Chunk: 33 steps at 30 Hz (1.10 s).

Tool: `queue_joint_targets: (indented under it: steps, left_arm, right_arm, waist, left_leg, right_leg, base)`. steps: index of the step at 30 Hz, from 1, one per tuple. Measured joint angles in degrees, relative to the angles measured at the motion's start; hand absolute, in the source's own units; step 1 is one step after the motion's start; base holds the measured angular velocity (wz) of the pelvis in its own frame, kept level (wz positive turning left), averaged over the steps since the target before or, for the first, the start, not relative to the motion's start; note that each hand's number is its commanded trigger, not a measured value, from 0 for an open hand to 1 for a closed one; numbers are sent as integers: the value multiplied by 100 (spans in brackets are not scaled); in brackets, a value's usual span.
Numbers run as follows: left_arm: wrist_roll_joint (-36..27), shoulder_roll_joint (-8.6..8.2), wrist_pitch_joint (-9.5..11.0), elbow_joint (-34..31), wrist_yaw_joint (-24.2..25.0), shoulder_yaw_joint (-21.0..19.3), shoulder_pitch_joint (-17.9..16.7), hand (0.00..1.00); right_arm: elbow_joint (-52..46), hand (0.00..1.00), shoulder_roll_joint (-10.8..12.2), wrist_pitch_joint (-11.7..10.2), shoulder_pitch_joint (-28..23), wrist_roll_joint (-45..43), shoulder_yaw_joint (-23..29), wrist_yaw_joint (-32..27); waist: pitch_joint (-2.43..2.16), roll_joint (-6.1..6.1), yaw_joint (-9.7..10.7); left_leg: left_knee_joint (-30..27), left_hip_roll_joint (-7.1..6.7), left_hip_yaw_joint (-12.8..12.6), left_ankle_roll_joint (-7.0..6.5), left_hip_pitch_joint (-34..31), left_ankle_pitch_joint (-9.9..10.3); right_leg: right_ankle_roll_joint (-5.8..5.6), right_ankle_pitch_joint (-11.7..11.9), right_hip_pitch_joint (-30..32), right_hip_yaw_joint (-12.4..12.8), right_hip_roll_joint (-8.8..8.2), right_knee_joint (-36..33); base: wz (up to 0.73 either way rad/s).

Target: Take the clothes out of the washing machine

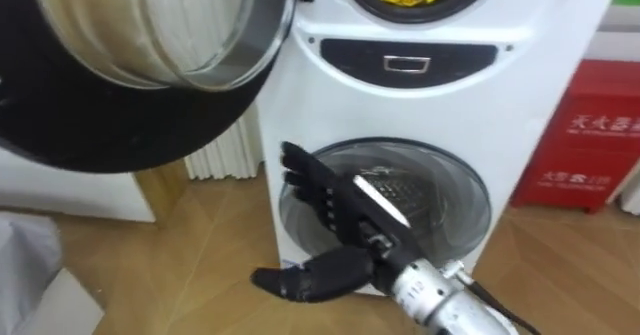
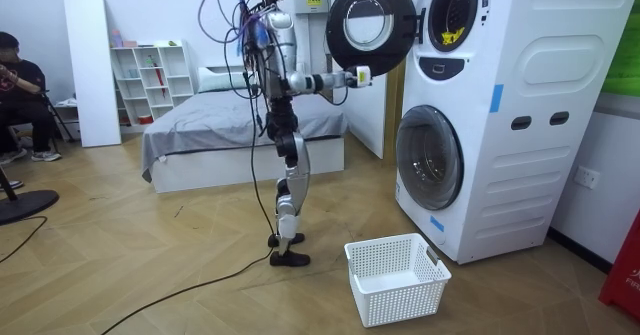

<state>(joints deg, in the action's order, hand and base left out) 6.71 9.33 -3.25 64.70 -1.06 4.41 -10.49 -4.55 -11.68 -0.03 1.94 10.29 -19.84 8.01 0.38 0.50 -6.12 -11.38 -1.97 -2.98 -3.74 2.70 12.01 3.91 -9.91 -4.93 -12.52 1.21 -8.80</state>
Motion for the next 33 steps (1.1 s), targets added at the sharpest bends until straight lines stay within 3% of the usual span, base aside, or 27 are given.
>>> queue_joint_targets:
  steps: [4, 6, 10, 12, 14, 17, 23, 25, 26, 27, 28, 29, 31, 32, 33]
  left_arm:
    - [-33, -3, 93, 8, -2, -145, -124, 0]
    - [-50, -4, 140, 5, -34, -256, -227, 0]
    - [-101, 7, 208, 201, -98, -553, -270, 0]
    - [-98, 8, 240, 374, -98, -673, -313, 0]
    - [-100, 10, 233, 410, -92, -763, -379, 0]
    - [-101, -4, 238, 375, -70, -899, -493, 0]
    - [-154, 35, 232, 262, -80, -1007, -662, 0]
    - [-160, 58, 219, 339, -100, -1014, -655, 0]
    - [-159, 76, 193, 311, -128, -996, -606, 0]
    - [-156, 75, 191, 241, -132, -987, -615, 0]
    - [-168, 75, 191, 219, -131, -986, -628, 0]
    - [-219, 77, 191, 194, -133, -1014, -688, 0]
    - [-260, 71, 193, 167, -130, -1068, -830, 0]
    - [-265, 73, 193, 167, -127, -1099, -854, 0]
    - [-266, 86, 194, 168, -116, -1124, -853, 0]
  right_arm:
    - [-129, 0, 5, -10, -153, -102, 580, -153]
    - [-229, 0, 12, -125, -245, -118, 892, -375]
    - [-297, 0, 33, -231, -303, -437, 1191, -484]
    - [-301, 0, 24, -286, -299, -713, 1316, -496]
    - [-293, 0, 12, -321, -297, -798, 1444, -499]
    - [-314, 0, -85, -421, -234, -785, 1586, -556]
    - [-354, 0, -129, -496, 153, -710, 1660, -664]
    - [-353, 0, -149, -501, 298, -631, 1662, -668]
    - [-326, 0, -169, -495, 422, -514, 1684, -697]
    - [-328, 0, -194, -489, 523, -409, 1717, -764]
    - [-327, 0, -202, -480, 561, -394, 1727, -793]
    - [-325, 0, -222, -451, 609, -364, 1734, -805]
    - [-327, 0, -347, -421, 688, -213, 1736, -808]
    - [-330, 0, -383, -420, 685, -115, 1736, -808]
    - [-332, 0, -451, -417, 665, 46, 1773, -808]
  waist:
    - [-25, -37, 178]
    - [-32, -56, 296]
    - [-13, -92, 268]
    - [-5, -119, 244]
    - [1, -165, 233]
    - [3, -232, 99]
    - [-8, -244, 2]
    - [18, -387, -8]
    - [2, -411, 17]
    - [14, -465, -5]
    - [18, -485, -34]
    - [14, -525, -77]
    - [-18, -490, -158]
    - [-42, -487, -156]
    - [-46, -518, -130]
  left_leg:
    - [-4, 27, -143, 0, 66, 4]
    - [-103, 58, -157, 6, 97, 62]
    - [-834, 244, -259, 60, -70, 479]
    - [-1509, 365, -289, 102, -300, 780]
    - [-1873, 397, -294, 148, -405, 865]
    - [-2213, 438, -294, 173, -526, 882]
    - [-2231, 420, -254, 205, -537, 861]
    - [-2381, 370, -243, 393, -720, 742]
    - [-2289, 400, -205, 515, -962, 681]
    - [-1997, 437, -119, 624, -1304, 576]
    - [-1786, 450, -82, 644, -1447, 469]
    - [-1418, 457, 4, 622, -1671, 102]
    - [-712, 513, -16, 609, -1801, -705]
    - [-653, 493, -49, 576, -1792, -906]
    - [-611, 384, -113, 395, -1757, -1143]
  right_leg:
    - [1, 1, -17, 123, 22, -26]
    - [-1, -2, -54, 138, 39, -107]
    - [64, -175, -10, 287, 161, -440]
    - [125, -471, 134, 313, 199, -919]
    - [148, -659, 225, 311, 176, -1239]
    - [206, -789, 324, 311, 164, -1447]
    - [216, -834, 249, 268, 157, -1483]
    - [220, -843, 241, 198, 48, -1444]
    - [205, -849, 244, 182, 0, -1375]
    - [144, -863, 237, 187, -36, -1314]
    - [122, -862, 208, 187, -70, -1273]
    - [70, -861, 128, 176, -175, -1171]
    - [-125, -911, -107, 156, -279, -977]
    - [-179, -951, -133, 154, -318, -972]
    - [-285, -1032, -186, 159, -415, -970]
  base:
    - [-17]
    - [-7]
    - [-16]
    - [-13]
    - [0]
    - [-1]
    - [14]
    - [28]
    - [46]
    - [42]
    - [24]
    - [12]
    - [7]
    - [14]
    - [22]
